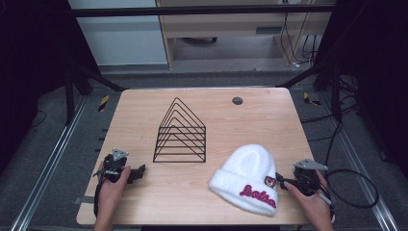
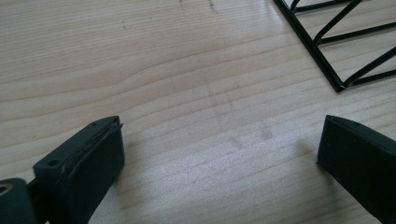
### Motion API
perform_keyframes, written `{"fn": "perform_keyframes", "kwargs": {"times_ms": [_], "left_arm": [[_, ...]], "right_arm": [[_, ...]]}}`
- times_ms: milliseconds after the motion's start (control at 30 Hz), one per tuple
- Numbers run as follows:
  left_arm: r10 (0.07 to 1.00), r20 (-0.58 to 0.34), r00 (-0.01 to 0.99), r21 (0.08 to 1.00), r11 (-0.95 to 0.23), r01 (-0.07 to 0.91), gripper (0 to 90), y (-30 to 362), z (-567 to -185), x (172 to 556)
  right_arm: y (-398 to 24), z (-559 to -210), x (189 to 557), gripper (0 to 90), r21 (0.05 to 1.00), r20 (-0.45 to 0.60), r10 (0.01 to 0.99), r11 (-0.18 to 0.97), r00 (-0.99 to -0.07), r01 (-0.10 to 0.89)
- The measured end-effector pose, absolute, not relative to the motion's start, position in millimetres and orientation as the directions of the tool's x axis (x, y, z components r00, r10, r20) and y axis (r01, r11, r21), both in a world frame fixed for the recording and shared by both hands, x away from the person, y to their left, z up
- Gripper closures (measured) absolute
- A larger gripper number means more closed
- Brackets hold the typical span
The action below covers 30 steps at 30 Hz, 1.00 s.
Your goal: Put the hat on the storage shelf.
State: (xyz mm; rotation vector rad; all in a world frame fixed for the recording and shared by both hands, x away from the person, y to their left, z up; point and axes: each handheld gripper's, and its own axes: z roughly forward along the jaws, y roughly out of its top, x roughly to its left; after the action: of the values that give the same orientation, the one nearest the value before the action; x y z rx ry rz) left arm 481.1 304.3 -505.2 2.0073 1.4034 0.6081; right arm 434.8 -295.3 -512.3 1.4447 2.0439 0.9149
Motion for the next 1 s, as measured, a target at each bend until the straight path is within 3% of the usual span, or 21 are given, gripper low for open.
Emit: {"fn": "perform_keyframes", "kwargs": {"times_ms": [67,200,233,367,400,600,700,1000], "left_arm": [[0.943,0.050,0.329,0.702,-0.268,0.660,11.4,302,-498,478],[0.940,0.030,0.341,0.733,-0.252,0.632,10.7,300,-480,464],[0.923,0.039,0.383,0.734,-0.287,0.616,10.2,296,-468,452],[0.903,0.037,0.427,0.753,-0.306,0.583,9.3,287,-454,434],[0.884,0.036,0.465,0.749,-0.332,0.573,9.4,277,-450,424],[0.796,0.066,0.601,0.723,-0.453,0.521,11.3,233,-442,402],[0.747,0.082,0.659,0.714,-0.505,0.484,12.5,211,-436,395],[0.708,0.060,0.704,0.701,-0.531,0.475,13.5,186,-445,401]], "right_arm": [[-296,-512,436,9.1,0.743,0.006,0.935,0.232,-0.354,0.628],[-301,-509,435,11.0,0.749,0.024,0.929,0.228,-0.370,0.622],[-303,-503,434,16.8,0.747,0.005,0.925,0.249,-0.380,0.617],[-303,-488,431,24.4,0.743,-0.020,0.921,0.274,-0.388,0.611],[-303,-479,431,29.7,0.746,-0.025,0.918,0.280,-0.395,0.604],[-302,-460,435,38.6,0.724,-0.068,0.909,0.329,-0.412,0.606],[-300,-452,436,40.7,0.712,-0.095,0.897,0.365,-0.432,0.600],[-285,-431,456,45.2,0.687,-0.121,0.863,0.429,-0.491,0.586]]}}
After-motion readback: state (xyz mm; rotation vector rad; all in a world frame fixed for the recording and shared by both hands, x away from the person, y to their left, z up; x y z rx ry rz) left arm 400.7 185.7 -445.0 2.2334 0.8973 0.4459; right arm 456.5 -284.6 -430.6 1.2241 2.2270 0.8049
